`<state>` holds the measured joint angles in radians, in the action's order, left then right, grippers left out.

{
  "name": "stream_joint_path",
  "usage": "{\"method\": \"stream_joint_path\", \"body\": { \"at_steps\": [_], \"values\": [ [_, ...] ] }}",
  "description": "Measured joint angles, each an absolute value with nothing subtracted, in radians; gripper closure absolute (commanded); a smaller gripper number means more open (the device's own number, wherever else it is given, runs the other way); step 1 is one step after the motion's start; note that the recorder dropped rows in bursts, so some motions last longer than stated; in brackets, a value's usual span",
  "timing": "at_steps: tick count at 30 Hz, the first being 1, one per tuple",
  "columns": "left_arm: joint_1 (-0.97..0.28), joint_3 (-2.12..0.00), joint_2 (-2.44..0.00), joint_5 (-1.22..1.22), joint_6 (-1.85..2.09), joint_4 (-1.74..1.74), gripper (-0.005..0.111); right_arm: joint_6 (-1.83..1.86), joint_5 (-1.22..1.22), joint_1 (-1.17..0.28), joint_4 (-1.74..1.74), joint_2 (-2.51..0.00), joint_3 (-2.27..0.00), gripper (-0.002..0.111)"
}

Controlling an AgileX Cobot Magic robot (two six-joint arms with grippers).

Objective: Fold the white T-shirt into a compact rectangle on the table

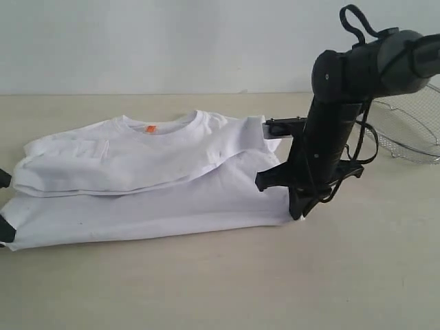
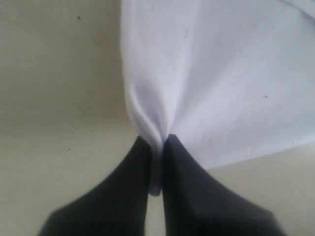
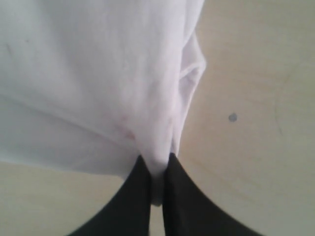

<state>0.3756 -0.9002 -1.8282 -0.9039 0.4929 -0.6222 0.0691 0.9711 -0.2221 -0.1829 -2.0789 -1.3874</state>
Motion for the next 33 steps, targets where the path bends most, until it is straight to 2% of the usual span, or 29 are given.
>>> {"method": "stream_joint_path", "body": {
  "at_steps": [13,28,33],
  "values": [
    [0.376,-0.736,-1.721,-0.892,0.493,-0.62,0.102,0.069,0.9,-0.222,-0.179,-1.972,-1.208,0.108],
    [0.376,-0.624,-1.542,-0.956,0.391,-0.538,0.102,0.069,0.781,-0.222,-0.191,-1.744,-0.844,0.108],
    [0.376,-0.567,-1.515,-0.958,0.344,-0.511,0.102,0.069,0.775,-0.222,-0.189,-1.693,-0.807,0.108]
  ]
}}
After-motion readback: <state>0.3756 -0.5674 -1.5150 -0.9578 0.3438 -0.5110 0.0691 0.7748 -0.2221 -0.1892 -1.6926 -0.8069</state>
